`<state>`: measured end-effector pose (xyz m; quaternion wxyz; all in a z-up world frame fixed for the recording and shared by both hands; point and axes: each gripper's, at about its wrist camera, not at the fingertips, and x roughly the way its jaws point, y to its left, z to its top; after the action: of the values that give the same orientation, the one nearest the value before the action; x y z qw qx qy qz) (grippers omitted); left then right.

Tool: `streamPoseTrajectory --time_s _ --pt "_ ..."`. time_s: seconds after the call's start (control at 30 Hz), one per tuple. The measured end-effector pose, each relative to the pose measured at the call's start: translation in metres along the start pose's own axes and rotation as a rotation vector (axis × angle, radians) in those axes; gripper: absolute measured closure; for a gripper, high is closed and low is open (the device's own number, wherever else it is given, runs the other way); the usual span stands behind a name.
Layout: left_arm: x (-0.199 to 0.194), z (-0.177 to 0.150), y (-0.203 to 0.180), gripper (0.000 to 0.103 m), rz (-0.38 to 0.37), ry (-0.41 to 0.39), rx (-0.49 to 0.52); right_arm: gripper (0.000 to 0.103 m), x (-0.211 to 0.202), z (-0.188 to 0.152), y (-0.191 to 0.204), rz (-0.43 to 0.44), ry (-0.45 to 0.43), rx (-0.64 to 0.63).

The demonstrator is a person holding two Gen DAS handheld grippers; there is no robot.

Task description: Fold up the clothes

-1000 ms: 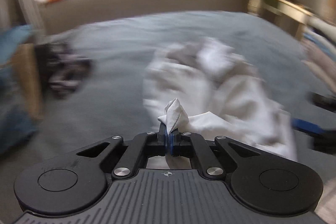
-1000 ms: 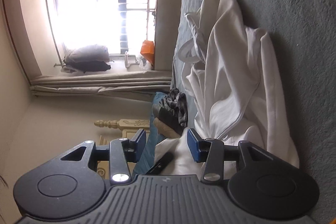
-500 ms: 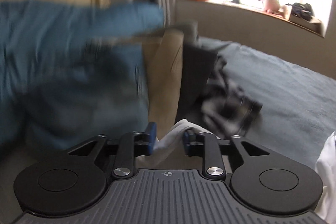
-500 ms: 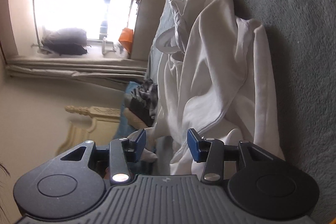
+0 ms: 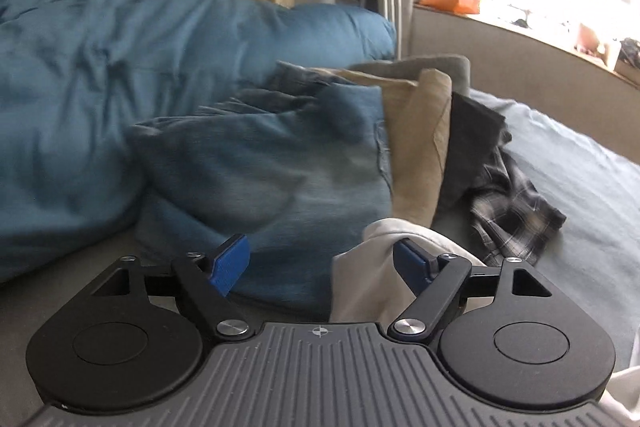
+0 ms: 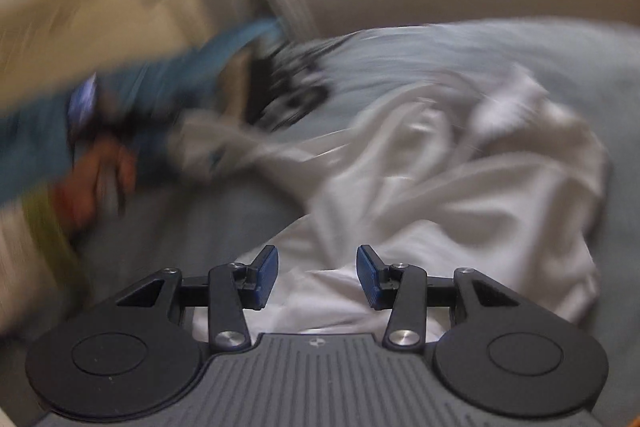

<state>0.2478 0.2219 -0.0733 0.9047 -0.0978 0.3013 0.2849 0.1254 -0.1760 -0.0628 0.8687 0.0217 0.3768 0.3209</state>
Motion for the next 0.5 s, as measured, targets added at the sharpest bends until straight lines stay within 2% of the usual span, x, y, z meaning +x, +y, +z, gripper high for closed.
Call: streamPoseTrajectory --time_s 0.1,0.2,0.3,0.4,0.5 --pt "-0.020 -0.011 0.003 0.023 -0.027 -0.007 0.032 0.056 0.017 0.008 0.040 -0.007 0.088 -0.217" --pt "-0.040 -0.027 0.001 0.023 -0.078 -0.021 0.106 0.056 0.035 0.006 0.062 0.037 0.166 -0.328" --pt "-0.055 -0.042 -0.003 0.023 -0.134 -0.006 0.175 0.057 0.058 0.002 0.068 0.052 0.225 -0.308" --pt "-0.064 -0.062 -0.009 0.023 -0.229 0.045 0.220 0.057 0.075 0.004 0.066 0.046 0.272 -0.252" --pt "-0.067 -0.084 -0.016 0.023 -0.283 0.105 0.256 0.057 0.086 -0.002 0.069 0.040 0.325 -0.260"
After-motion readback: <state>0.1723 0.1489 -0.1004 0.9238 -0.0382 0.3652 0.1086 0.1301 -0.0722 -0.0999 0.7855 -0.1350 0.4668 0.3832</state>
